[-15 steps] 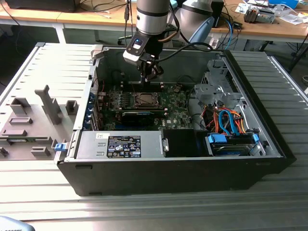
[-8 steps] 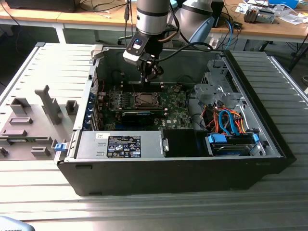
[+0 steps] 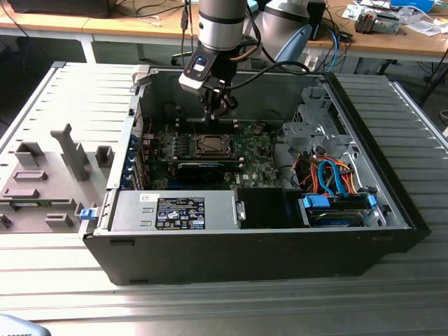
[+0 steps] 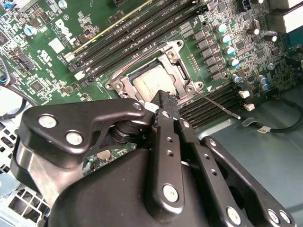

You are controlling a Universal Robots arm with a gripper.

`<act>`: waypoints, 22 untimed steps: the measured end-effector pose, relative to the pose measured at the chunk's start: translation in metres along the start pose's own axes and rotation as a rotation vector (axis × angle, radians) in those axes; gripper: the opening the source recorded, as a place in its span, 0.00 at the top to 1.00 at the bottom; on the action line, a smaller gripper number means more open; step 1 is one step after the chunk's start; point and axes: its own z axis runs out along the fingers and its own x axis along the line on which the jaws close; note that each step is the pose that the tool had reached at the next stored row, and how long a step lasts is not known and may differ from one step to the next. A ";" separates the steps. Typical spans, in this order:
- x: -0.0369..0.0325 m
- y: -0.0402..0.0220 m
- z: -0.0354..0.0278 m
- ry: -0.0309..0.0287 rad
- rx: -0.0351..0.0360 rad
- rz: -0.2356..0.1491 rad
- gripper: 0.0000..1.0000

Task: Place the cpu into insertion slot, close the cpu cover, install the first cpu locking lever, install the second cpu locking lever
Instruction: 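Install the first cpu locking lever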

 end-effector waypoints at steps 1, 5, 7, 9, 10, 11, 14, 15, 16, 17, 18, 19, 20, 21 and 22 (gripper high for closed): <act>0.0000 0.0000 0.0001 -0.0009 0.0005 0.000 0.89; 0.0000 0.0000 0.0001 -0.0026 0.0015 0.000 0.89; 0.0000 0.0000 0.0001 -0.0033 0.0019 0.000 0.89; 0.0000 0.0000 0.0002 -0.0040 0.0023 0.000 0.89; 0.0000 0.0000 0.0002 -0.0044 0.0026 0.000 0.89; 0.0000 0.0000 0.0002 -0.0046 0.0027 0.000 0.89; 0.0000 0.0000 0.0003 -0.0060 0.0035 0.000 0.89; 0.0000 0.0000 0.0003 -0.0067 0.0039 0.000 0.89; 0.0000 0.0000 0.0003 -0.0069 0.0041 0.000 0.89; 0.0000 0.0000 0.0003 -0.0073 0.0043 0.000 0.89; 0.0000 0.0000 0.0003 -0.0079 0.0046 0.000 0.89; 0.0000 0.0000 0.0003 -0.0084 0.0049 0.000 0.89; 0.0000 0.0000 0.0004 -0.0088 0.0051 0.000 0.89; 0.0000 0.0000 0.0004 -0.0090 0.0053 0.000 0.89; 0.0000 0.0000 0.0004 -0.0092 0.0054 0.000 0.89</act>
